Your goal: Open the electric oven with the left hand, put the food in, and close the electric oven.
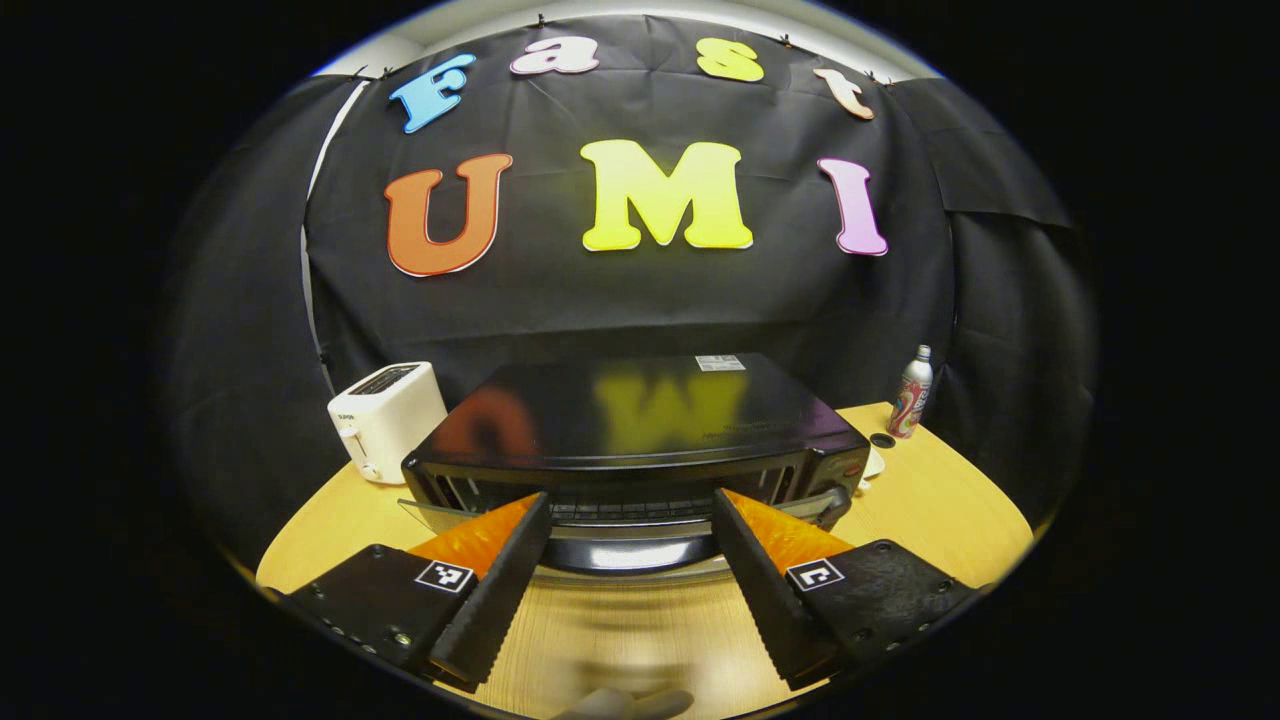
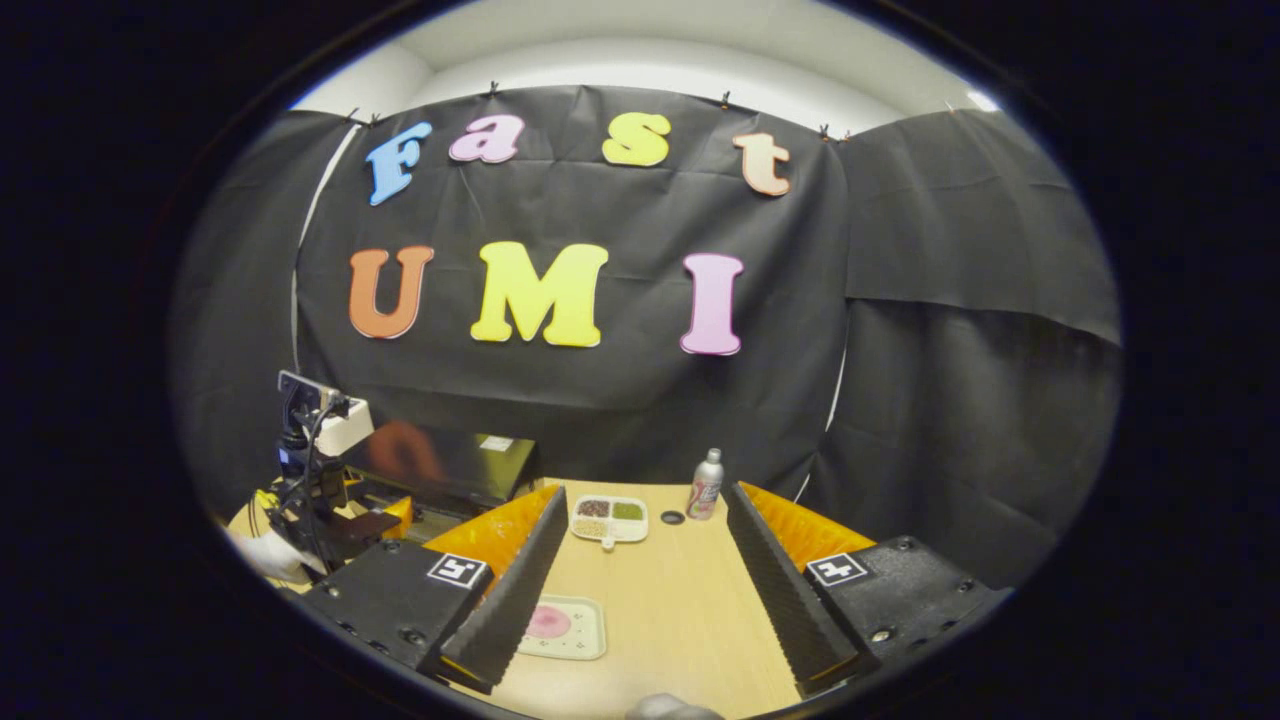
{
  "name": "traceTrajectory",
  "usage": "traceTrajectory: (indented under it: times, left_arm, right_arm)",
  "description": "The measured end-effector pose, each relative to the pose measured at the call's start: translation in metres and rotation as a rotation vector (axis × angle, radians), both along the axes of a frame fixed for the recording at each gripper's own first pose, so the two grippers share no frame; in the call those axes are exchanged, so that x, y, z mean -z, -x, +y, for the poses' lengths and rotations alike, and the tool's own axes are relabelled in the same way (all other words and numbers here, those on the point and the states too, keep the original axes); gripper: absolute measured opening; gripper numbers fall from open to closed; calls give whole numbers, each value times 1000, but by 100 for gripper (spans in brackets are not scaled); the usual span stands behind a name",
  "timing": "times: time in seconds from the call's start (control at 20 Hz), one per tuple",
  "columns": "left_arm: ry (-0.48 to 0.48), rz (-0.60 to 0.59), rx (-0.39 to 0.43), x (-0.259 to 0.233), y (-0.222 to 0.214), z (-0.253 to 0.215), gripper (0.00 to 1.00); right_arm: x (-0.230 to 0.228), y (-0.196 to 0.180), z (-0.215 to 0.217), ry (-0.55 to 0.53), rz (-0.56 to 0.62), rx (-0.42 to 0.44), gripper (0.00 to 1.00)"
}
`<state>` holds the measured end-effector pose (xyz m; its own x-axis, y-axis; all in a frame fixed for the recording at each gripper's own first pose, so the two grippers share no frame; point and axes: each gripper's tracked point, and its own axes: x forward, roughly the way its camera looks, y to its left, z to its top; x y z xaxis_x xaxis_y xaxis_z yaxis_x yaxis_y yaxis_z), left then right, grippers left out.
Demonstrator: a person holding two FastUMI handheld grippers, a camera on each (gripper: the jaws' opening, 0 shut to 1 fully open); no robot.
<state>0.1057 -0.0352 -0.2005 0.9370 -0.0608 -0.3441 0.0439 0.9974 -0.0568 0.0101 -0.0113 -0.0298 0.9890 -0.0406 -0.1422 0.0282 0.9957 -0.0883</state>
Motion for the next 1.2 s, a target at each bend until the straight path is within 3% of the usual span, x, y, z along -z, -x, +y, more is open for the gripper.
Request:
traceTrajectory:
  times: [0.3,0.35,0.4,0.7,1.0,1.2]
  left_arm:
    - [5,50,3,21,42,-3,98]
    - [5,58,4,26,49,-4,90]
    - [5,65,4,31,55,-4,98]
    - [-13,25,-1,48,76,-7,98]
    - [4,87,4,73,94,-13,96]
    - [15,169,5,99,109,-15,96]
  right_arm:
    - [3,0,21,-10,3,-55,97]
    - [3,1,24,-8,4,-63,100]
    - [5,2,26,-5,4,-71,97]
    - [13,9,29,1,23,-83,100]
    - [13,16,23,15,25,-79,96]
    - [19,18,22,16,40,-80,100]
